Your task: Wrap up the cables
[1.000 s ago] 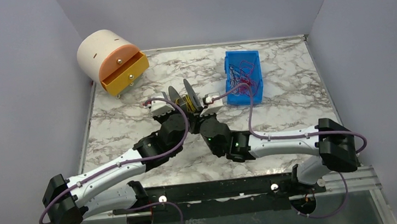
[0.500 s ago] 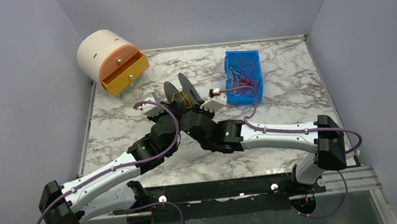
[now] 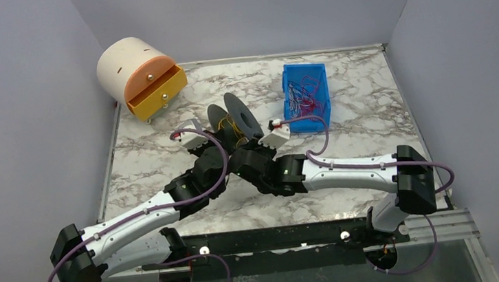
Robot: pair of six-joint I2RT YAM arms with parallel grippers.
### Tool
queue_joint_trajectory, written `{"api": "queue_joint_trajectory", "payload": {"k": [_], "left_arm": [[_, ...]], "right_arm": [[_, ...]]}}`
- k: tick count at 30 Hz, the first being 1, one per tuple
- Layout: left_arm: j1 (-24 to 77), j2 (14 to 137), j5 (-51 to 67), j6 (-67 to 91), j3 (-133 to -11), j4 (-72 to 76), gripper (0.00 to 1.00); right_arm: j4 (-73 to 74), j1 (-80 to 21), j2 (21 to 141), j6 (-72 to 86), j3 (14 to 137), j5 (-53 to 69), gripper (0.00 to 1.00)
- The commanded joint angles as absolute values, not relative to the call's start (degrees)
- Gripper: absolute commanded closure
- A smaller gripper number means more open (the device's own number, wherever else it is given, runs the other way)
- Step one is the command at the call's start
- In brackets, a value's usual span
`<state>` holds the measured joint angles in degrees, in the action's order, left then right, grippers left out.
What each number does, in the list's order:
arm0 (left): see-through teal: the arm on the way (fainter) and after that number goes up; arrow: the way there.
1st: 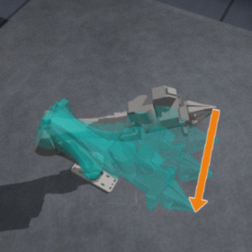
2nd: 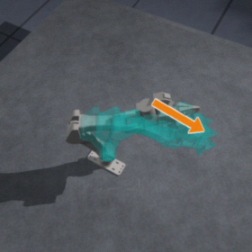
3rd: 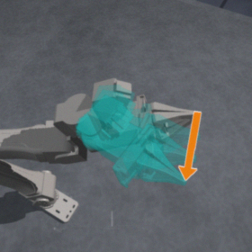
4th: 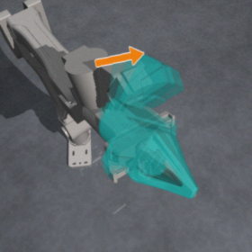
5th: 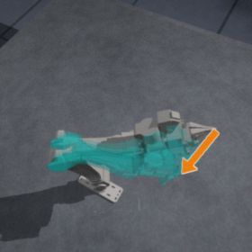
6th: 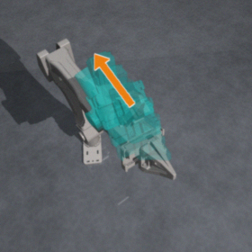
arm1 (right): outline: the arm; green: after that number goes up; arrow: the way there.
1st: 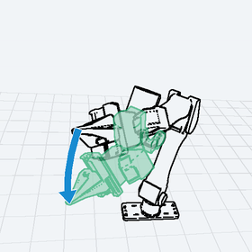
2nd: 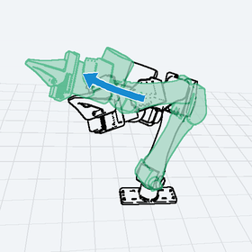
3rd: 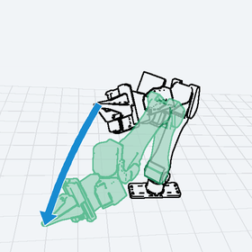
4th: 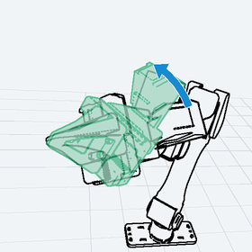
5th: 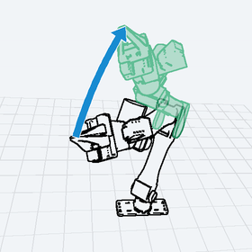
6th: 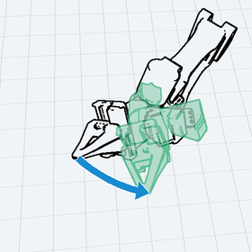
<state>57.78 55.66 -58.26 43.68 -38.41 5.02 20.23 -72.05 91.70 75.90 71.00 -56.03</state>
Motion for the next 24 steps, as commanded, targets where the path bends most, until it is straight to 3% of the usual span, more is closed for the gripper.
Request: {"api": "queue_joint_trajectory", "payload": {"k": [1,9,24], "left_arm": [[59.82,56.35,-54.74,45.58,-37.62,1.52,1.0],[57.37,57.32,-51.54,47.64,-37.48,3.11,1.0],[40.44,57.51,-30.17,49.26,-33.37,11.87,1.0]], "right_arm": [[22.8,-70.24,90.0,76.81,68.38,-61.33,0.75],[18.19,-70.29,84.33,73.06,62.63,-56.81,0.63],[6.02,-70.22,70.36,52.66,50.98,-43.27,0.56]]}}
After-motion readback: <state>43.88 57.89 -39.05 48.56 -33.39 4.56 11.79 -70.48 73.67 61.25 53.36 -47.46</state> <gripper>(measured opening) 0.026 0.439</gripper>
